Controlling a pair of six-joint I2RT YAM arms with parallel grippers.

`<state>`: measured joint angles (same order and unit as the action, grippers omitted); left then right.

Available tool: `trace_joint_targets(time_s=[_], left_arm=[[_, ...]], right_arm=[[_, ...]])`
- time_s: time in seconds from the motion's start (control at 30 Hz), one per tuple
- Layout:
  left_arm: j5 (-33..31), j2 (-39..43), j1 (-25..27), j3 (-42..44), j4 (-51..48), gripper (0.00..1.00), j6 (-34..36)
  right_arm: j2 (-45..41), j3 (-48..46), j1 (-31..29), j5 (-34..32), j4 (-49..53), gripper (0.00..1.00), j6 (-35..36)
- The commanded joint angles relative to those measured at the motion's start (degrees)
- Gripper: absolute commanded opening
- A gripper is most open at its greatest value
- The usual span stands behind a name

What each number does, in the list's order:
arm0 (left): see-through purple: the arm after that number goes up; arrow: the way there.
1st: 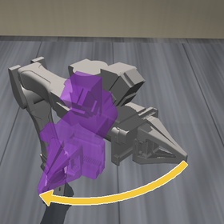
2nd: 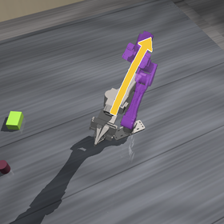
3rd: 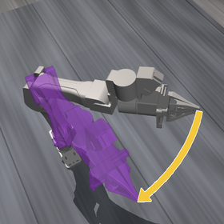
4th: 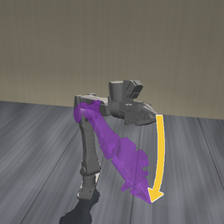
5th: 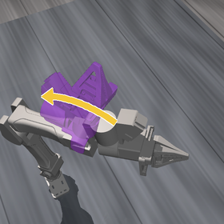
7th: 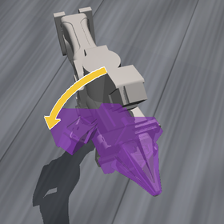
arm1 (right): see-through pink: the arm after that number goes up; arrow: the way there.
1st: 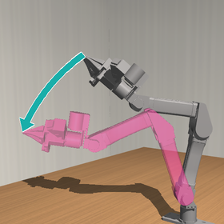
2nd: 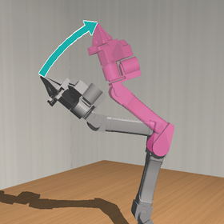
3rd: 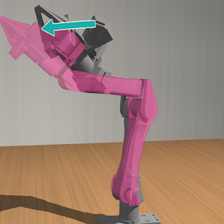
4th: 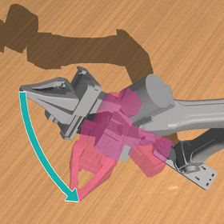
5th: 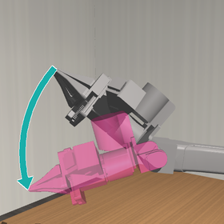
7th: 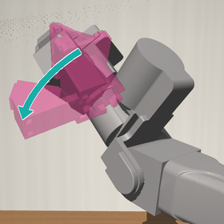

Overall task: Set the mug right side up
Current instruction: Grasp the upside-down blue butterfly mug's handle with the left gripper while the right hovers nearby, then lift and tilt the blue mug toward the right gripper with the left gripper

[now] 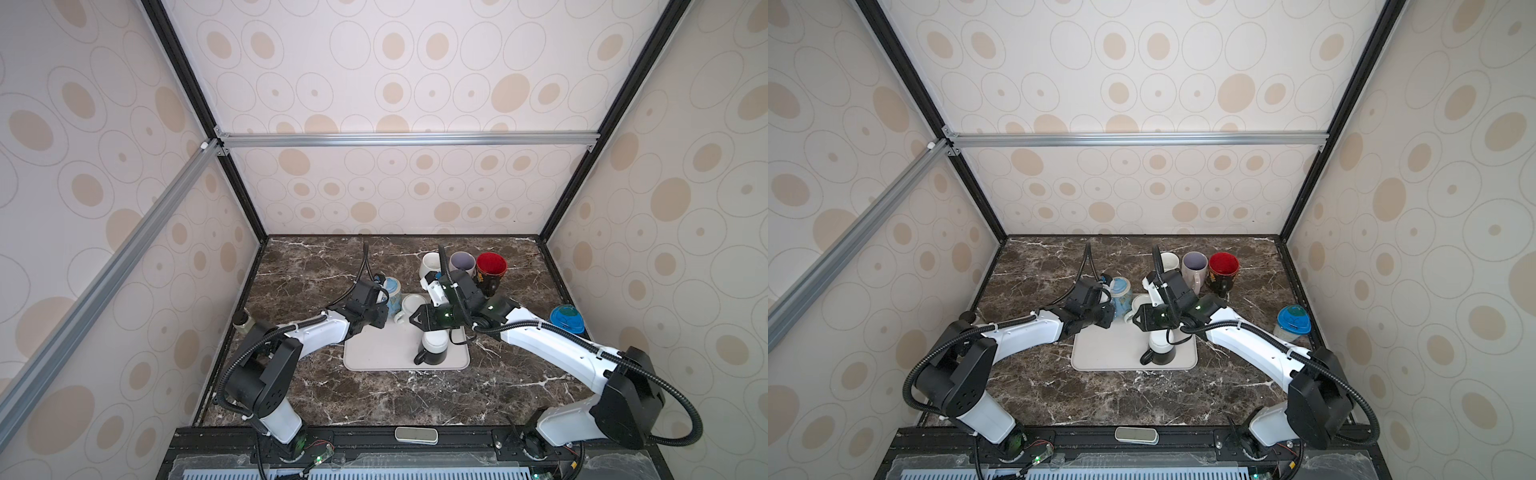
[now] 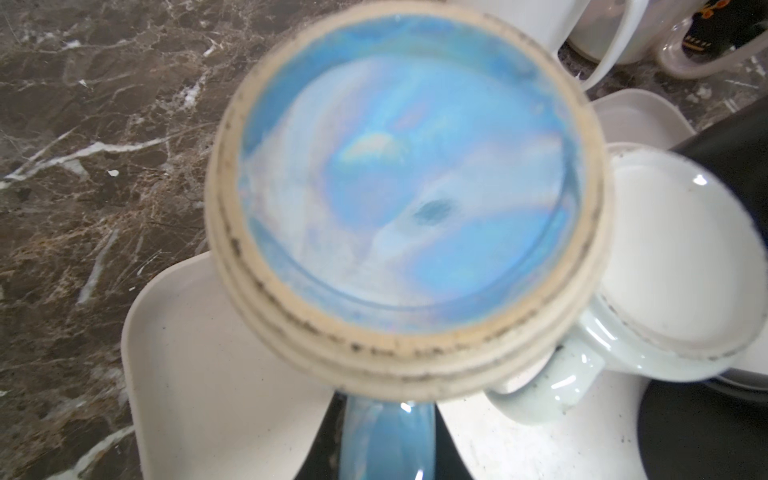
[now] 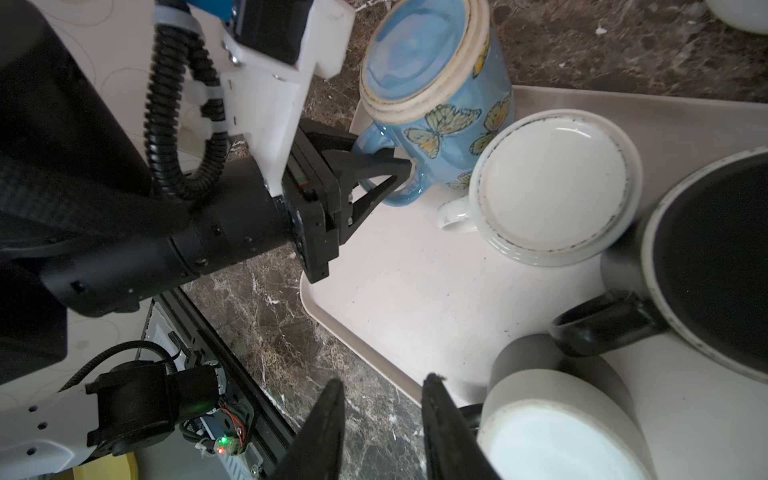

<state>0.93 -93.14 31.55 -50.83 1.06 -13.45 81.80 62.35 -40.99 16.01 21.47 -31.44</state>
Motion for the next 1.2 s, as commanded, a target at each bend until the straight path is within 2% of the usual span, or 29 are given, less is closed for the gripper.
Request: trace_joint_targets(time_s=[0.0,0.33,0.7,0.9,1.07,1.17], left_arm=[[-2.90,3.54,-0.13,-2.14,0.11,0.00,0.45],[-6.21,12.90,-0.09,1.12,1.27,0.00,-0.90],[-1.46,30.13,-0.13,6.39,7.35,0.00,-6.73],[6.73,38.78,-0.65,10.16,14.65,0.00,-12.25],[13.56,40.86,-1.11,11.75,21.03,0.00,-16.53],[19.94,42.66,-2.39,15.63,30.60,0.00,-21.32]], right_arm=[[0.72,1.73,-0.67,0.37,-0.06,0.34,0.58],[1.34,0.44,-0.74,2.32,-2.89,0.33,-0.46],[-0.40,-2.64,-0.75,4.82,-9.24,0.33,-2.26],[-1.90,-5.43,-0.68,5.57,-15.98,0.34,-5.37],[-3.70,-8.09,-0.43,5.62,-21.72,0.34,-7.88],[-6.83,-13.47,0.07,5.61,-31.97,0.35,-11.58]])
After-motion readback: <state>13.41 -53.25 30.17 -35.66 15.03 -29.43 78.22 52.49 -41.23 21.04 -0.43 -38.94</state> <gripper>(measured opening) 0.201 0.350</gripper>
